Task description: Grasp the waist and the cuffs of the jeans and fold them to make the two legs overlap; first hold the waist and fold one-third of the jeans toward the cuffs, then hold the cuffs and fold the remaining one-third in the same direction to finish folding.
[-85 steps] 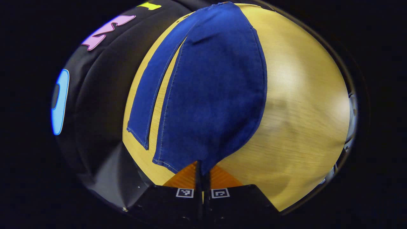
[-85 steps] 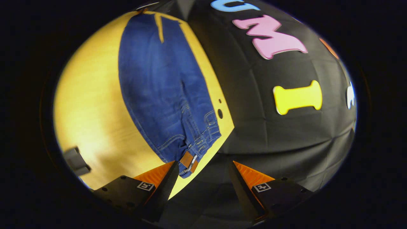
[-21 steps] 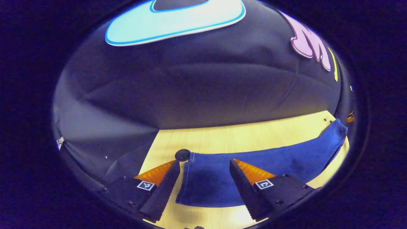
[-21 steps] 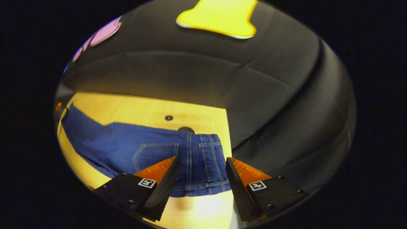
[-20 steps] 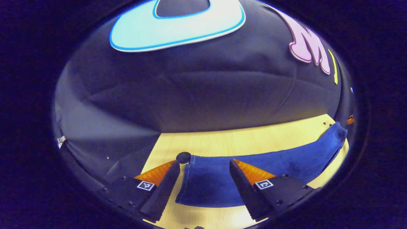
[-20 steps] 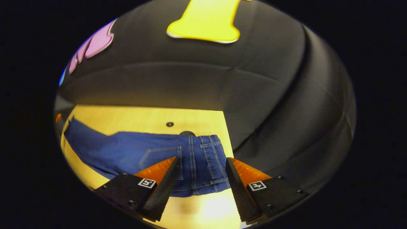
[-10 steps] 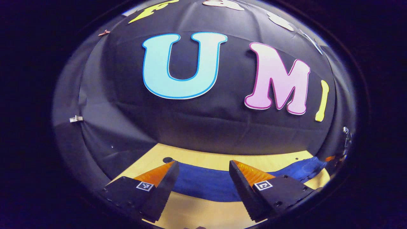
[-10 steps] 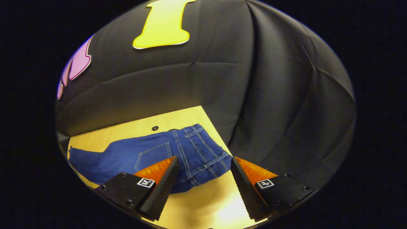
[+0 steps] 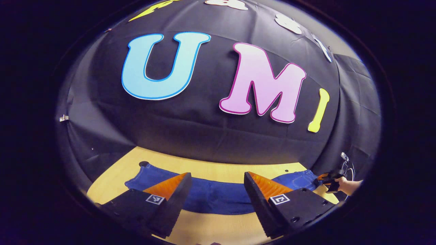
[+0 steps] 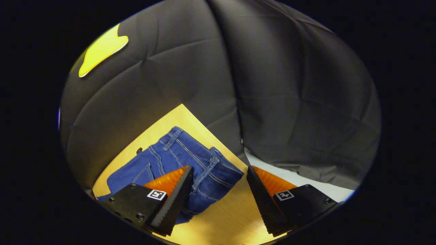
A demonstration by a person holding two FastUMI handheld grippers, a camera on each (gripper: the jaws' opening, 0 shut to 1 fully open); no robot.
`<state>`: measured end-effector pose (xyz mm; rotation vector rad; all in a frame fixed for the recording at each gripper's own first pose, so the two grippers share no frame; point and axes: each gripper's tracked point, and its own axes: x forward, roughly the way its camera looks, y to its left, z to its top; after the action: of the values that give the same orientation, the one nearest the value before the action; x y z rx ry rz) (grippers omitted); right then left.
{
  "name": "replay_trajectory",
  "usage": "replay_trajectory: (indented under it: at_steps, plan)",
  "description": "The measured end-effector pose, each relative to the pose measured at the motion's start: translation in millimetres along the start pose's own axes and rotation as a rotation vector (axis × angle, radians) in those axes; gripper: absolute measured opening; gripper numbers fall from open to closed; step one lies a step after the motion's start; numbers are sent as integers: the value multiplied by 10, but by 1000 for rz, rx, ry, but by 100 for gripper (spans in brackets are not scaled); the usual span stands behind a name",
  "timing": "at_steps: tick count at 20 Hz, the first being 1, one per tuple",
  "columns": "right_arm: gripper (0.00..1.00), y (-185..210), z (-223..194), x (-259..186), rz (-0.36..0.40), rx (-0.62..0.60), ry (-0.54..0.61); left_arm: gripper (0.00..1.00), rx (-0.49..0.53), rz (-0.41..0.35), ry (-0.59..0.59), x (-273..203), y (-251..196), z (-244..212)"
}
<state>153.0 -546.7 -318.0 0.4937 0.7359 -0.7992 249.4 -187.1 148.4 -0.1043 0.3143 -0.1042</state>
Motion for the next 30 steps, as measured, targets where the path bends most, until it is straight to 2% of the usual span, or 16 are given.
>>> replay_trajectory:
  at_steps: [1,2,3,4,5,6,8,11,13,18,22,27,30]
  plan:
    - [100,43,-127,8,0,-16,30,97,-13,3,9,9,20,-49]
    - [86,63,-120,37,-13,-37,4,97,-25,6,16,8,8,-93]
    - [97,43,-166,70,-24,-72,4,96,-35,11,20,-11,-26,-140]
    - [85,83,-213,48,-21,-86,18,96,-42,11,22,-26,-56,-163]
    - [89,135,-223,35,-7,-82,14,96,-44,12,16,-65,-89,-183]
    - [75,209,-291,30,14,-67,44,96,-47,3,21,-109,-148,-201]
    - [48,250,-262,119,35,-63,6,96,-40,-1,41,-217,-217,-270]
    - [27,291,-234,83,28,-110,-31,96,-23,22,45,-367,-206,-343]
    - [14,350,-67,-39,20,-193,-122,96,-34,37,55,-461,-166,-436]
    - [12,933,463,-903,187,-275,-312,96,-74,90,61,-562,67,-573]
    - [12,1301,464,-1840,350,-396,-454,96,-111,107,53,-624,212,-664]
    - [12,1061,134,-2481,585,-545,-529,96,-146,121,47,-626,435,-801]
    - [12,788,-15,-2494,714,-621,-531,96,-193,169,10,-546,763,-798]
